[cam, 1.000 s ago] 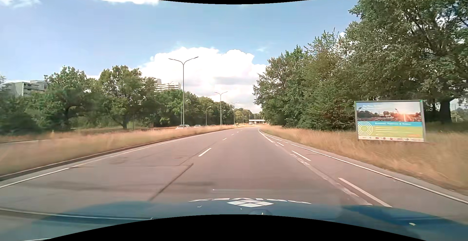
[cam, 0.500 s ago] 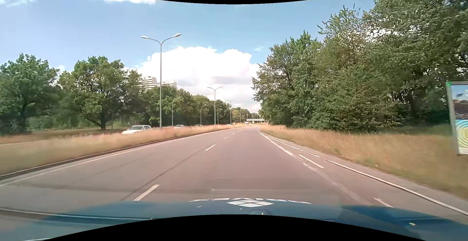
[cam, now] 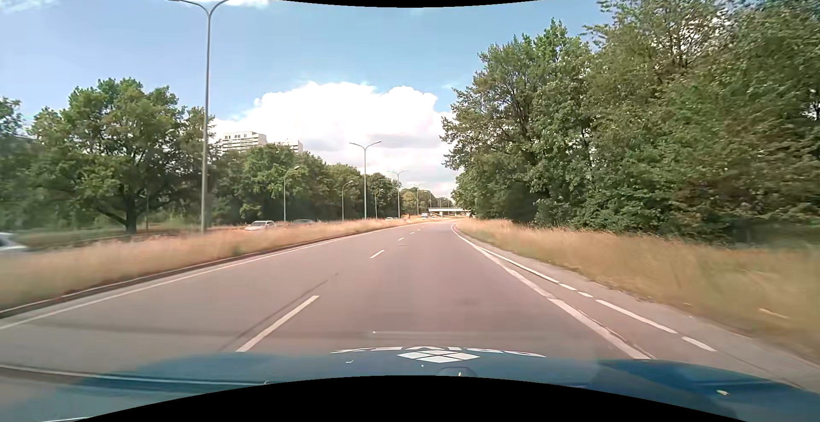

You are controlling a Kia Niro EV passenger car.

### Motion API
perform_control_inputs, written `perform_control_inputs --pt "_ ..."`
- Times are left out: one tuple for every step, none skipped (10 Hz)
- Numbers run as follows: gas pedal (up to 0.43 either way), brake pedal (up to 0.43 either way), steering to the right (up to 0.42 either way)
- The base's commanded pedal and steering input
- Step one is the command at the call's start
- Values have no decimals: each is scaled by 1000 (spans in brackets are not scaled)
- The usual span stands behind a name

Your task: Follow the waypoints while adhering to traffic rules and regulations

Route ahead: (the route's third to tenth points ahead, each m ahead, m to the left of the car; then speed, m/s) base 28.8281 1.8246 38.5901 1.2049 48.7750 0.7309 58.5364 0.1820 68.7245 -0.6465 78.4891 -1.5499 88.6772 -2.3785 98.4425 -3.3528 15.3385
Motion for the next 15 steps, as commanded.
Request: perform_control_inputs --pt "177 0 3" --pt "177 0 3" --pt "177 0 3" --pt "177 0 3" --pt "177 0 3" --pt "177 0 3" --pt "177 0 3" --pt "177 0 3" --pt "177 0 3" --pt "177 0 3" --pt "177 0 3" --pt "177 0 3" --pt "177 0 3" --pt "177 0 3" --pt "177 0 3"
